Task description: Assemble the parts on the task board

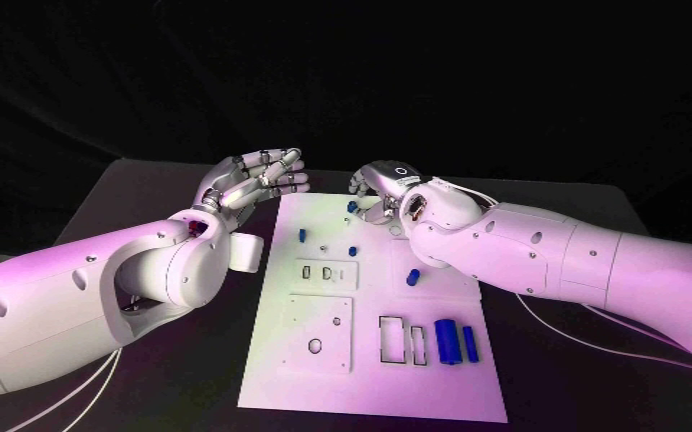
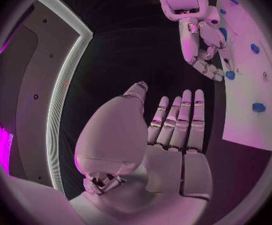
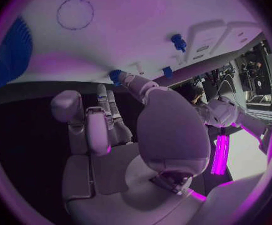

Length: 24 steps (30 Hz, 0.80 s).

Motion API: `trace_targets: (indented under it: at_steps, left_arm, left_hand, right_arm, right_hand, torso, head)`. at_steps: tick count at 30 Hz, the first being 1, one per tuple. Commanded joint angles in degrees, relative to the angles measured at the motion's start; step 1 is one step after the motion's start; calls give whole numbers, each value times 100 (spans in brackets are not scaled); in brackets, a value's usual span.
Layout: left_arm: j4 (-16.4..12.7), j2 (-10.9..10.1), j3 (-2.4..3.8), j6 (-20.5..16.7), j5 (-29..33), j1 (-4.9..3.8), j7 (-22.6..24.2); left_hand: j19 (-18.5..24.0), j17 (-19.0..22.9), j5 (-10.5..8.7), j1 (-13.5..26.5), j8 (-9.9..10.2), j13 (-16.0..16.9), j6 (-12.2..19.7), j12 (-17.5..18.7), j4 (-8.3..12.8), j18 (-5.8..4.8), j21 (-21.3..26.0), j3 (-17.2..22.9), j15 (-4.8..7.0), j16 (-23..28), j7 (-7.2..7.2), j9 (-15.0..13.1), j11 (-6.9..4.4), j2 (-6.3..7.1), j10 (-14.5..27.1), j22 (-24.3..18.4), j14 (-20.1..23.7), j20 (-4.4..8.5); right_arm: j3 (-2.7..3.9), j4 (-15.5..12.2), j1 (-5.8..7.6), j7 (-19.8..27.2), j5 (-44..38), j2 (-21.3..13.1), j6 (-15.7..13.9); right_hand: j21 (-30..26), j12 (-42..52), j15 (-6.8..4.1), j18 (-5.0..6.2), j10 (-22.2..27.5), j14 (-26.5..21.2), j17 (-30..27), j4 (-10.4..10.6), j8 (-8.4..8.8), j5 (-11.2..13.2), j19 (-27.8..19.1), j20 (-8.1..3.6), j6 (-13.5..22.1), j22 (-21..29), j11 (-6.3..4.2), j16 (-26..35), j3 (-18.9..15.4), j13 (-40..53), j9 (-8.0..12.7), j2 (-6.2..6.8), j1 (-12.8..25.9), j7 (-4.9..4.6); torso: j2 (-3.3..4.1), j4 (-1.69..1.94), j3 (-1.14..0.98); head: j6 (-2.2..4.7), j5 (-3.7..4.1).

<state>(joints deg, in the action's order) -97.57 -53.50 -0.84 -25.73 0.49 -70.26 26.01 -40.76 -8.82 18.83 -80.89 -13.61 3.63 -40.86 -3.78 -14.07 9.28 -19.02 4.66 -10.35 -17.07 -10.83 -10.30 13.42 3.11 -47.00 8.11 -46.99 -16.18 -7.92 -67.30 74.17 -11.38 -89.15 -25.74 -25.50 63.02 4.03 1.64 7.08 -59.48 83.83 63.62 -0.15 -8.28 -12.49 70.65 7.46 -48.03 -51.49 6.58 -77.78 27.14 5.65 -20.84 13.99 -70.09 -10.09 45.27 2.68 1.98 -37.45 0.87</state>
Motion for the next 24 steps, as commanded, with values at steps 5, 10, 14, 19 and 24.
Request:
trace_targets:
  at_steps: [5, 10, 14, 19, 24]
  left_arm:
    - [7, -3, 5, 85, 38, -10, 58]
    - [21, -20, 5, 86, 51, -10, 55]
    - [38, -36, 4, 95, 64, -9, 55]
    - [74, -36, 3, 115, 84, -7, 51]
    - [103, -17, 2, 138, 94, -5, 47]
  left_hand:
    - [-37, -3, -3, -39, 12, -5, 31, 22, 16, 64, 30, -19, -33, 31, -433, -2, -1, -12, 49, -14, 14, 1]
    - [-37, -3, -3, -39, 12, -5, 31, 22, 16, 64, 30, -19, -33, 31, -433, -2, -1, -12, 49, -14, 14, 1]
    - [-35, -2, -5, -39, 14, -6, 40, 23, 15, 63, 32, -20, -34, 35, -433, 0, 0, -13, 64, -17, 19, 1]
    - [-35, -2, -5, -39, 14, -6, 40, 23, 15, 63, 32, -20, -34, 35, -433, 0, 0, -13, 64, -17, 19, 1]
    - [-35, -2, -5, -39, 14, -6, 40, 23, 15, 63, 32, -20, -34, 35, -433, 0, 0, -13, 64, -17, 19, 1]
  right_arm:
    - [0, -180, 2, 111, 83, -193, -110]
    - [3, -599, 42, 165, 253, -626, -281]
    - [16, -1000, 129, 229, 504, -1083, -356]
    - [25, -1324, 247, 195, 775, -1588, -134]
    - [29, -1317, 314, 50, 1001, -1849, 296]
  right_hand:
    - [-204, 236, -25, 117, 137, 11, -193, 123, -7, -287, 2, -17, 77, 151, -25, 91, -907, 8, 72, -229, -391, 52]
    - [85, 544, -65, 34, -333, 121, 111, 203, -226, -463, 275, -57, -349, -268, -74, -96, -768, 123, 21, -244, -439, 45]
    - [248, 766, -143, 0, -806, 166, 287, 283, -291, -599, 372, -118, -540, -498, -180, -217, -439, 255, -3, -105, -370, 113]
    - [254, 1257, -219, -8, -1196, 179, 400, 368, -152, -398, 342, -201, -275, -546, -271, -289, -559, 651, 2, 129, -264, 156]
    - [415, 3304, -312, -72, -453, 241, 742, 1147, -605, -472, 423, -204, 268, -867, -287, -481, -2429, 2402, -159, -191, -984, 204]
  torso:
    - [-12, -10, -19]
    - [-40, -43, -29]
    - [-66, -80, -45]
    - [-103, -138, -71]
    - [-122, -146, -89]
  head:
    - [33, -7]
    - [54, -10]
    - [61, -31]
    - [68, -42]
    - [57, -62]
